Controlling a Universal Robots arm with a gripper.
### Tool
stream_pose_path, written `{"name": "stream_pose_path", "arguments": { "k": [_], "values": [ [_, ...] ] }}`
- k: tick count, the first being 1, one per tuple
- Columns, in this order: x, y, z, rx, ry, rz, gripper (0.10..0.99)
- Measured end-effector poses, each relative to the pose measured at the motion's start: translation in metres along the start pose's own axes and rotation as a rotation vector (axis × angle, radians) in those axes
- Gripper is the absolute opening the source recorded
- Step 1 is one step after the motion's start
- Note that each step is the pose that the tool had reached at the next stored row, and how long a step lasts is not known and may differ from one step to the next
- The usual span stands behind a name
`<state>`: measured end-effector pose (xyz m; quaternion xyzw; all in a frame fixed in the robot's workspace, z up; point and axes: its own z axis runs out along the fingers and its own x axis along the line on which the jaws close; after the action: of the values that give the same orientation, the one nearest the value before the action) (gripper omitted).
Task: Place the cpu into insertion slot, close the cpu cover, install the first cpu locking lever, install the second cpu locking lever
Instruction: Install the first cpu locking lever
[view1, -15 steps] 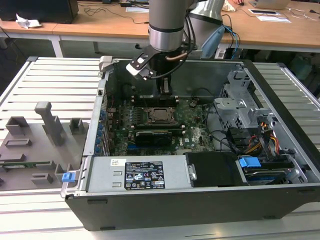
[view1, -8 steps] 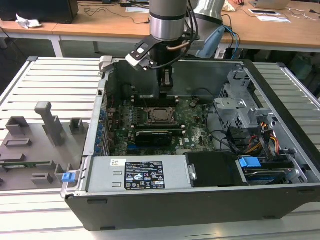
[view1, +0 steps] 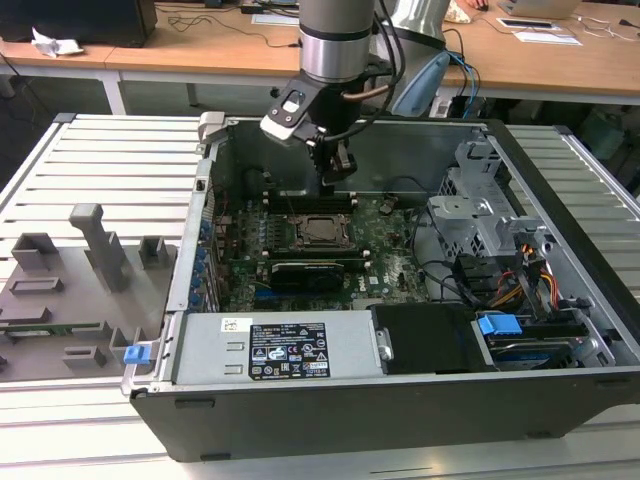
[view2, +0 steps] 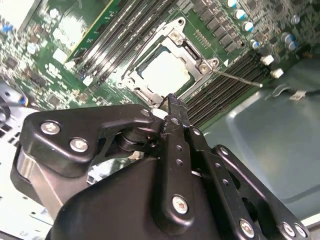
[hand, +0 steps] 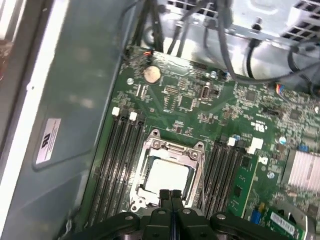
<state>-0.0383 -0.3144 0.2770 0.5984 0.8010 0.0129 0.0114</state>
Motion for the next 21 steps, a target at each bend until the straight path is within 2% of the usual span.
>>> {"name": "stream_pose_path", "arguments": {
  "k": [7,14,21],
  "values": [
    [0.0000,0.0000,0.0003,0.003,0.0046,-0.149,0.106],
    [0.0003,0.0000,0.0005,0.007,0.0081,-0.234,0.106],
    [0.0003,0.0000,0.0016,0.009,0.0140,-0.386,0.106]
  ]
}}
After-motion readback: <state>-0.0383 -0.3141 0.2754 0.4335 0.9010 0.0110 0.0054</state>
